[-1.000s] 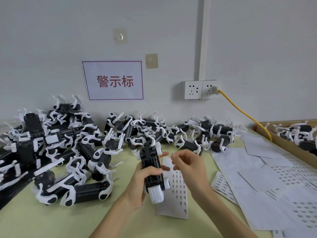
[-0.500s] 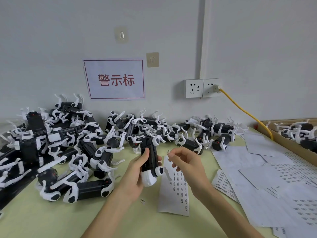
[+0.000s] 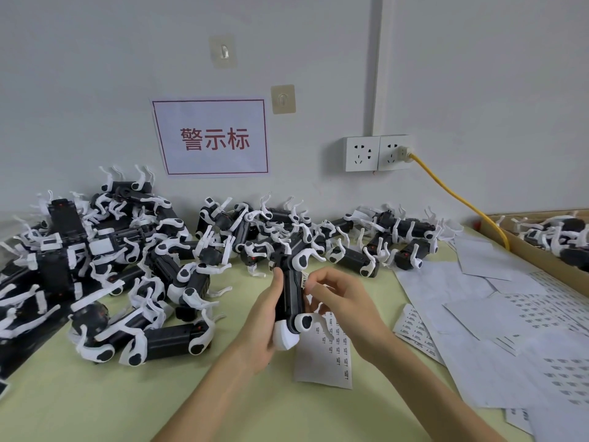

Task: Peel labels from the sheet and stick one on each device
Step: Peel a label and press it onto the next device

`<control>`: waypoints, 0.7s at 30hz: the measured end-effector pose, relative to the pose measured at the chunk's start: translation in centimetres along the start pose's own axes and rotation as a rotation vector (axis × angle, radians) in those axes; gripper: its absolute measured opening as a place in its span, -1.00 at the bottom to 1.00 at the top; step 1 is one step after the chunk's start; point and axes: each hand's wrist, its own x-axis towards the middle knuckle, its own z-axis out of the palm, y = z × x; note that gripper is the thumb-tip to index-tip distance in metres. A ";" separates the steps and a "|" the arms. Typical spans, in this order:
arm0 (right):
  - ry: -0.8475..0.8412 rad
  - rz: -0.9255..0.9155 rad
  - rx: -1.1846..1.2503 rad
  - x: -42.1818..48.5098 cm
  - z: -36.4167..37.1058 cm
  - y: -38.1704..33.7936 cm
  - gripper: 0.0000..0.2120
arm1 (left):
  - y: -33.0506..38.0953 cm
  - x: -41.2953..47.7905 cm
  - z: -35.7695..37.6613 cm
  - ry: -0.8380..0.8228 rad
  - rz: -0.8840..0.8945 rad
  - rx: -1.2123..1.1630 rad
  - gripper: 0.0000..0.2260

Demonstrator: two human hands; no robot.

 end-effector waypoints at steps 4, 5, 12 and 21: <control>0.003 -0.004 0.004 0.0 0.1 -0.1 -0.85 | -0.2 0.1 -0.1 0.003 0.039 0.027 -0.44; 0.007 -0.004 0.001 0.0 0.1 -0.1 -0.86 | -0.2 0.2 -0.1 0.007 0.049 0.038 -0.44; 0.019 -0.004 0.006 0.0 0.0 -0.1 -0.87 | -0.3 0.1 -0.2 0.011 0.076 0.123 -0.40; 0.044 -0.027 -0.003 -0.1 0.0 -0.1 -0.87 | -0.4 0.0 0.1 0.046 0.104 0.195 -0.44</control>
